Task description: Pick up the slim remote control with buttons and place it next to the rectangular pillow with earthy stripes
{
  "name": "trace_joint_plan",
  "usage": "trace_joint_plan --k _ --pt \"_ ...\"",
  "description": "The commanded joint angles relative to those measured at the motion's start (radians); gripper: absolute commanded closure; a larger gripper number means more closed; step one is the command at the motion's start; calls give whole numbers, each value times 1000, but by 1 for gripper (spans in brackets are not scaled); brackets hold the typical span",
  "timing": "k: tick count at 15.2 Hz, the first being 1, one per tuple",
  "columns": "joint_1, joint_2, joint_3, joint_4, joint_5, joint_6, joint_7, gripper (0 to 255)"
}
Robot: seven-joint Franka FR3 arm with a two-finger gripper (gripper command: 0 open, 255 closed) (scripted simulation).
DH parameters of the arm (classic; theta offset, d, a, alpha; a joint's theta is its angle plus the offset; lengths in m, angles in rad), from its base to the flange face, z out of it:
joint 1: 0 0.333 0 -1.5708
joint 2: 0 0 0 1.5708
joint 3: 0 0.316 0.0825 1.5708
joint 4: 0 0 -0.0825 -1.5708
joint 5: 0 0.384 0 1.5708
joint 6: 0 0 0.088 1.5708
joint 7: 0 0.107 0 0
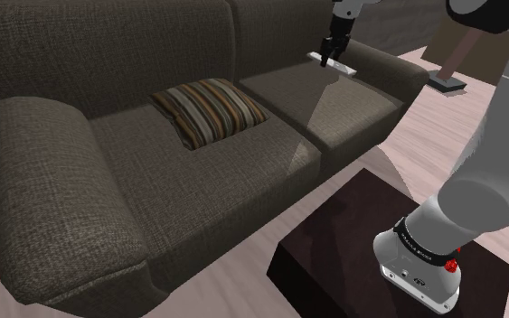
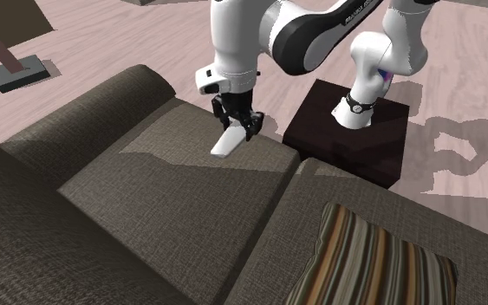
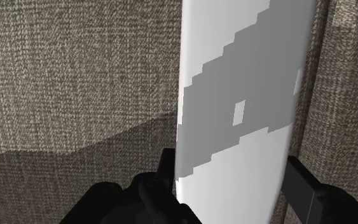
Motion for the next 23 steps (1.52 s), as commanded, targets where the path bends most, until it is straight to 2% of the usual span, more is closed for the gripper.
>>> trace_joint_plan --k 1,12,23 --pt "34 -58 6 -73 -21 20 39 255" --pt "195 -262 94 -331 -100 86 306 255" --pt "328 -353 223 -439 -122 103 576 255"
